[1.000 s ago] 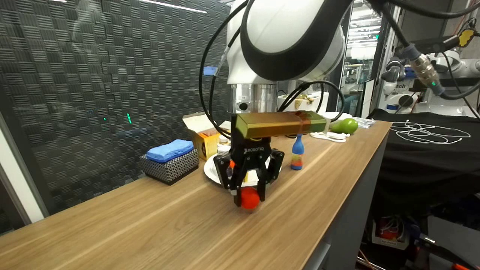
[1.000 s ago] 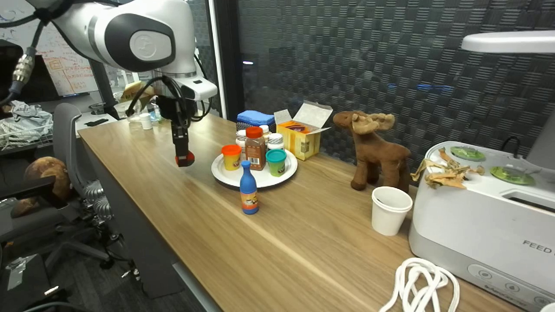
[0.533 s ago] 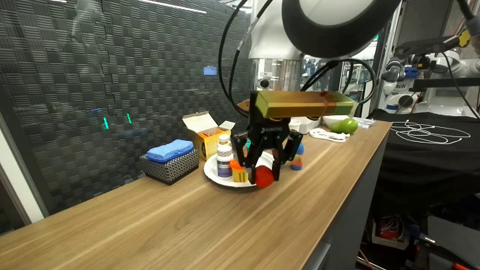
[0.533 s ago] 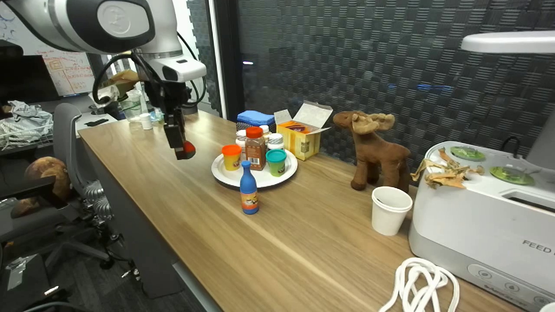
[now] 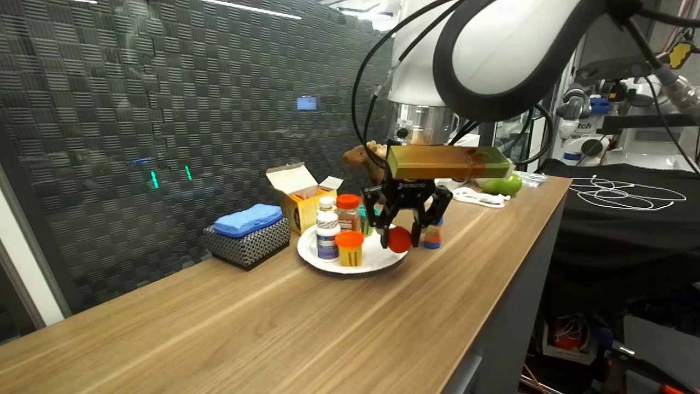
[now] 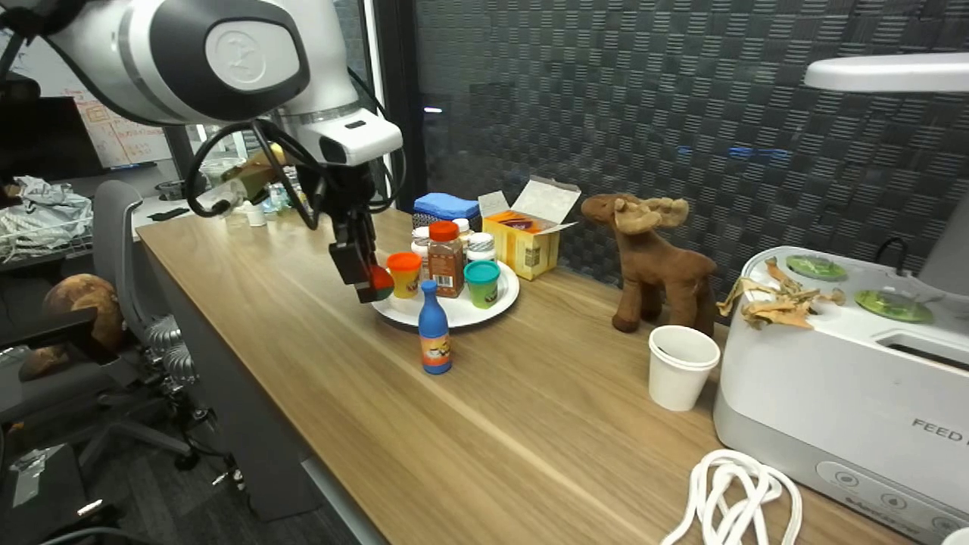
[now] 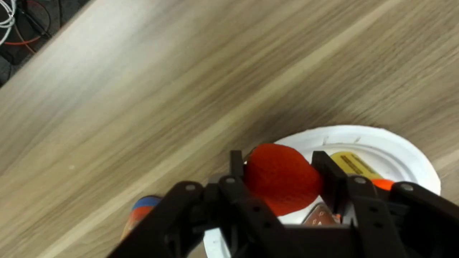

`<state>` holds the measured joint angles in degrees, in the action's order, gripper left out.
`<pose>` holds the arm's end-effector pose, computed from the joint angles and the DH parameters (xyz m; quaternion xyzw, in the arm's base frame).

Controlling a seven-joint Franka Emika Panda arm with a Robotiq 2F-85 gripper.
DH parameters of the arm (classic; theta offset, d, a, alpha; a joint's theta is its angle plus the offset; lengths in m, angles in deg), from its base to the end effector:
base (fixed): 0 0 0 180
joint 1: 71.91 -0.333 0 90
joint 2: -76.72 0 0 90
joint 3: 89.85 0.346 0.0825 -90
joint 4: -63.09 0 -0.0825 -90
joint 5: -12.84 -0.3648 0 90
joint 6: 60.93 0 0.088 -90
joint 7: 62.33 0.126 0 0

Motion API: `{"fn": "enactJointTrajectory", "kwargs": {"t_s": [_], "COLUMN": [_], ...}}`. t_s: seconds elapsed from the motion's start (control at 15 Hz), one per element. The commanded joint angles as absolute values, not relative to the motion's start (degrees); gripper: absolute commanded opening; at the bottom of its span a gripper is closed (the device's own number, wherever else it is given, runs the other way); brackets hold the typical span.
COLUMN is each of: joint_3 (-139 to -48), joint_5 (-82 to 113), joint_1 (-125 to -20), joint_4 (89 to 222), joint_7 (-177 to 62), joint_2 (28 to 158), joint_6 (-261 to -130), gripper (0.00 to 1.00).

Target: Pick up the bottles and small containers and put them on the white plate.

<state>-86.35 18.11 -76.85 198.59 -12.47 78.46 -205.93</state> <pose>0.5000 0.0741 0.3516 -0.9449 0.3191 -0.0727 0.0086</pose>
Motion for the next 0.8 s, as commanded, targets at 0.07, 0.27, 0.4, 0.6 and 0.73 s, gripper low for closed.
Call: {"fn": "enactJointTrajectory", "kwargs": {"t_s": [0.07,0.27,0.4,0.6,0.73], "joint_3": [-87.6,-88.0,-88.0,-88.3,-88.5], "joint_5": [19.4,18.8,18.2,19.1,19.6], "joint_1": [-76.1,-76.4,-76.6,-77.1,-77.5], "joint_4": [197.4,197.0,196.8,196.2,195.6], "joint_7": [-11.2,-11.8,-12.3,-12.1,-11.7], "joint_2": [80.8,82.5,83.4,84.7,85.6], "joint_6": [-211.3,-212.7,-213.5,-215.5,-216.1], "gripper": [0.27,0.27,0.27,0.27,0.27]}}
